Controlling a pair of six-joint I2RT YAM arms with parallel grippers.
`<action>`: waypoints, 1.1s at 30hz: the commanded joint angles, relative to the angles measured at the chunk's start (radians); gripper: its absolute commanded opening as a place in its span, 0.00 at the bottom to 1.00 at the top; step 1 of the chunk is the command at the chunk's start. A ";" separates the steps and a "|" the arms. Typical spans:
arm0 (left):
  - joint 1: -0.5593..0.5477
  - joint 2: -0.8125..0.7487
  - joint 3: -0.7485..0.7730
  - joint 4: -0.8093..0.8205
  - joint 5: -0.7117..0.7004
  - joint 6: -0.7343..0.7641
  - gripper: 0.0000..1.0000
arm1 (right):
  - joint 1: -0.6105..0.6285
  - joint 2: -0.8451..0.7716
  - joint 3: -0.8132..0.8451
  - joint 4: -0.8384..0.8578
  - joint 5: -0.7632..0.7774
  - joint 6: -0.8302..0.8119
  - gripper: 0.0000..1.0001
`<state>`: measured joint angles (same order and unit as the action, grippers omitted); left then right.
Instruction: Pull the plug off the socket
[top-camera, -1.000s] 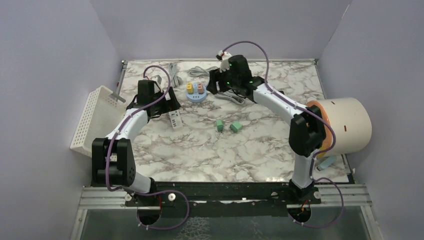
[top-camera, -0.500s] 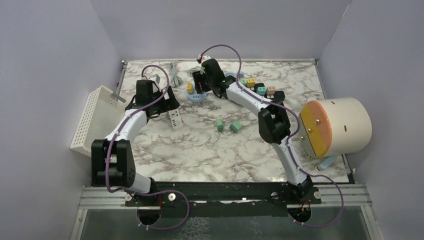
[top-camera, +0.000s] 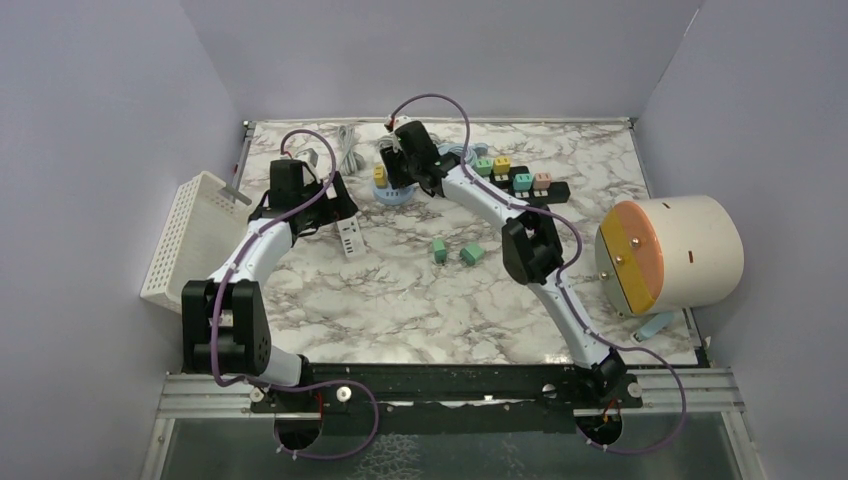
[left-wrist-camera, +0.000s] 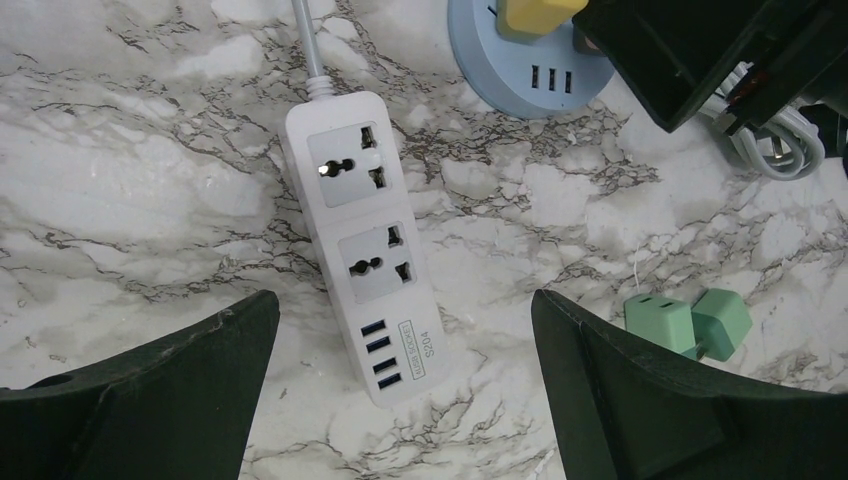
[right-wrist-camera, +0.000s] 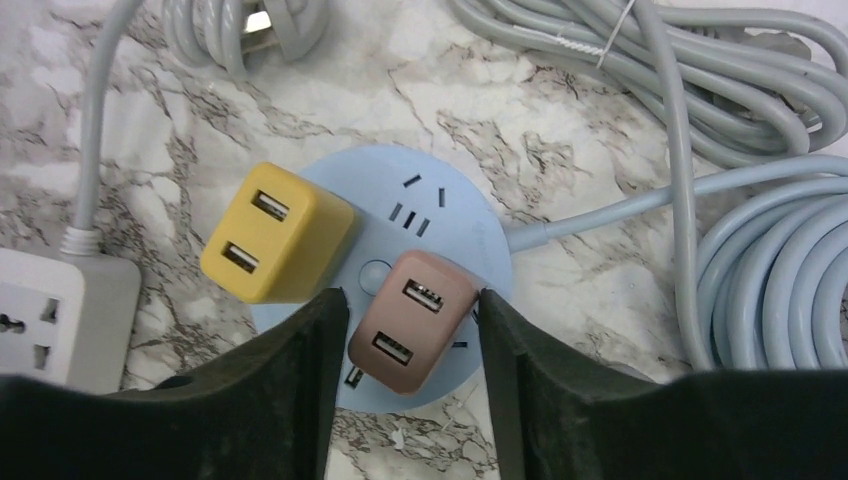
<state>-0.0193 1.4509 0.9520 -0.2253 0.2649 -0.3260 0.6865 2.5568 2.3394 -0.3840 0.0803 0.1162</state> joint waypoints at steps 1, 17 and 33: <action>0.009 -0.038 -0.016 0.037 0.021 -0.016 0.99 | 0.008 0.040 0.033 -0.058 -0.031 -0.027 0.51; -0.155 0.095 0.002 0.221 0.060 -0.239 0.99 | 0.005 -0.246 -0.306 0.096 -0.071 0.040 0.01; -0.223 0.185 -0.024 0.380 0.023 -0.375 0.98 | -0.001 -0.453 -0.420 0.149 -0.189 0.164 0.01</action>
<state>-0.2344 1.6535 0.9539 0.0147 0.3069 -0.6308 0.6785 2.1902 1.9076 -0.3233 -0.0067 0.2264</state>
